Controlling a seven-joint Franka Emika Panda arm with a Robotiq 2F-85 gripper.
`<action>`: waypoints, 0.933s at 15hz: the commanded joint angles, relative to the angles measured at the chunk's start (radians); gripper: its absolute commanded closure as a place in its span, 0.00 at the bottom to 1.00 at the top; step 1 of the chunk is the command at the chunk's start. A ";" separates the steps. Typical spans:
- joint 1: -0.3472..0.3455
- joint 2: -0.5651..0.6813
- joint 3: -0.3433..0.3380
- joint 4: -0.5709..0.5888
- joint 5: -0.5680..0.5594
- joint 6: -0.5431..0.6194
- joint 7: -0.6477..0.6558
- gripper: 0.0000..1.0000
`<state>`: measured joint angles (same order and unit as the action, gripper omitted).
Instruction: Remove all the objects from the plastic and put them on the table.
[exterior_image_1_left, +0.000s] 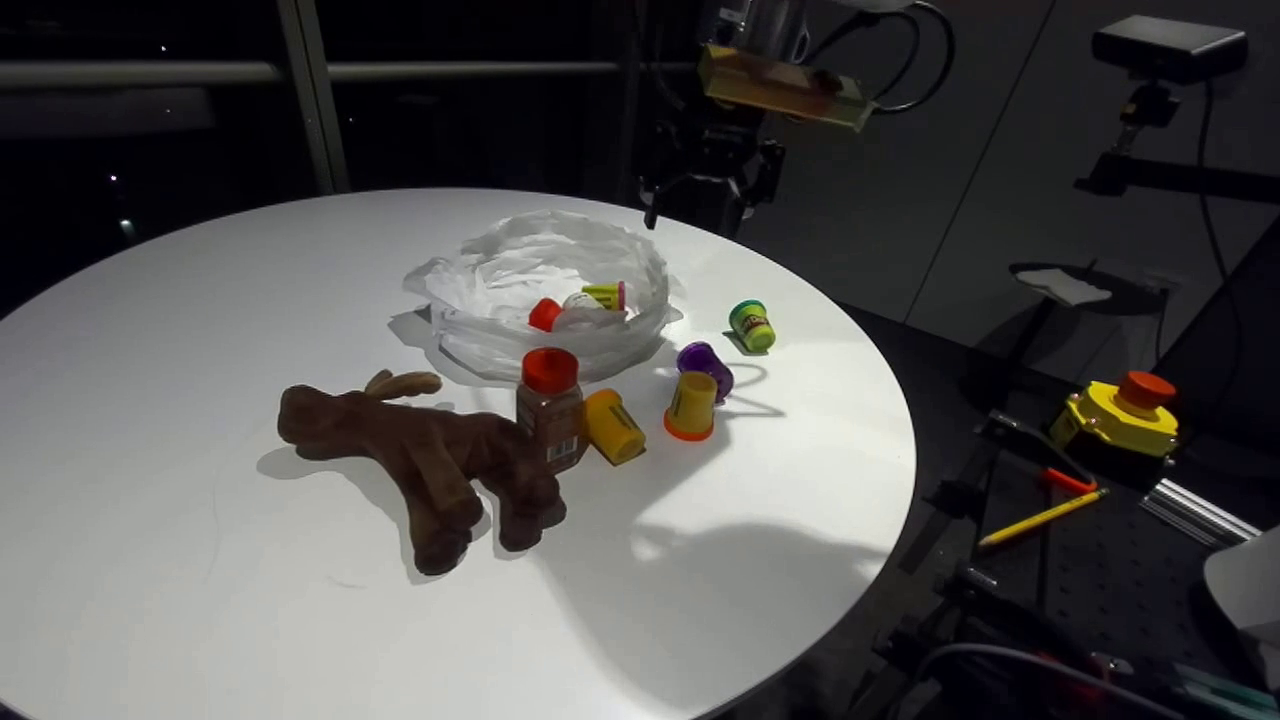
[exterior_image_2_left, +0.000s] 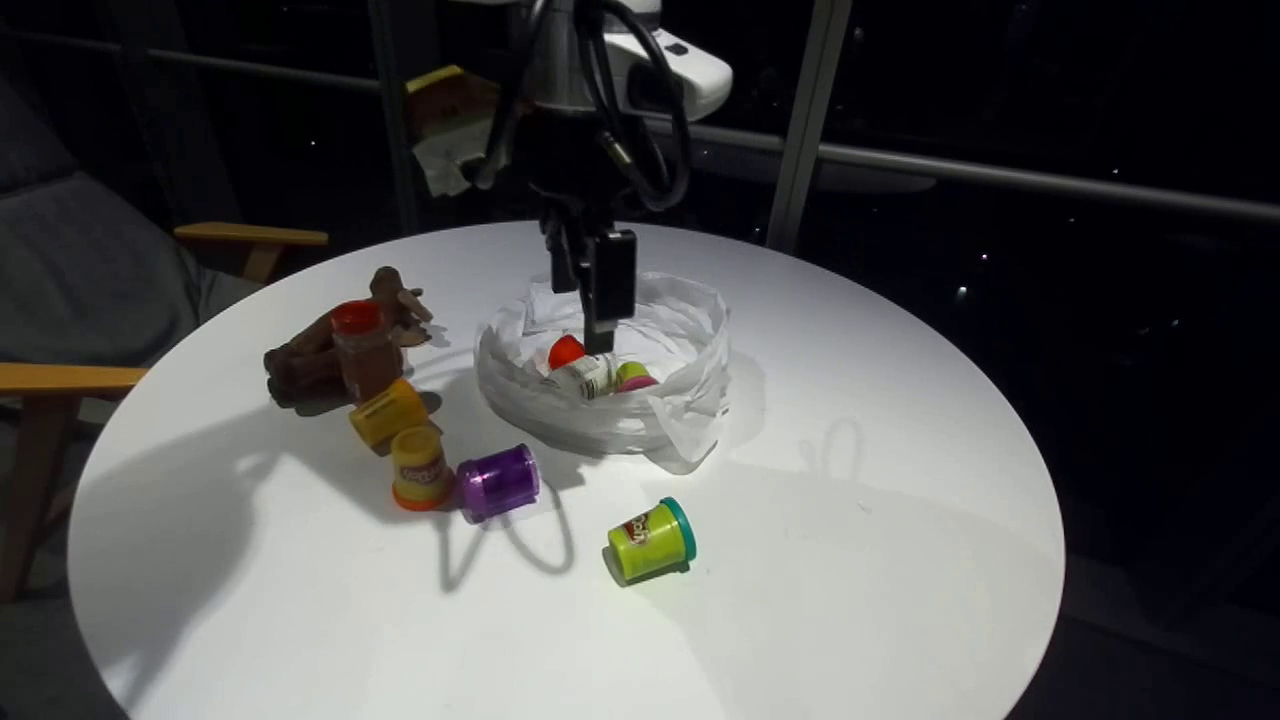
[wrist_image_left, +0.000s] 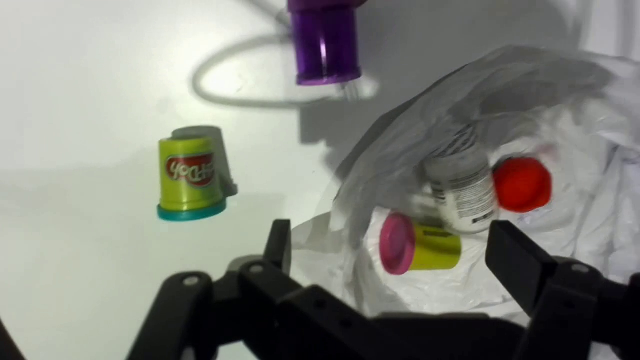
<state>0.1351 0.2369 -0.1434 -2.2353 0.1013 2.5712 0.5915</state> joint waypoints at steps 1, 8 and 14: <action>-0.027 0.078 0.081 0.172 0.115 -0.105 0.032 0.00; -0.008 0.297 0.064 0.446 0.068 -0.109 0.147 0.00; 0.031 0.442 -0.003 0.591 -0.040 -0.227 0.250 0.00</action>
<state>0.1349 0.6212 -0.1055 -1.7361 0.1283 2.4208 0.7734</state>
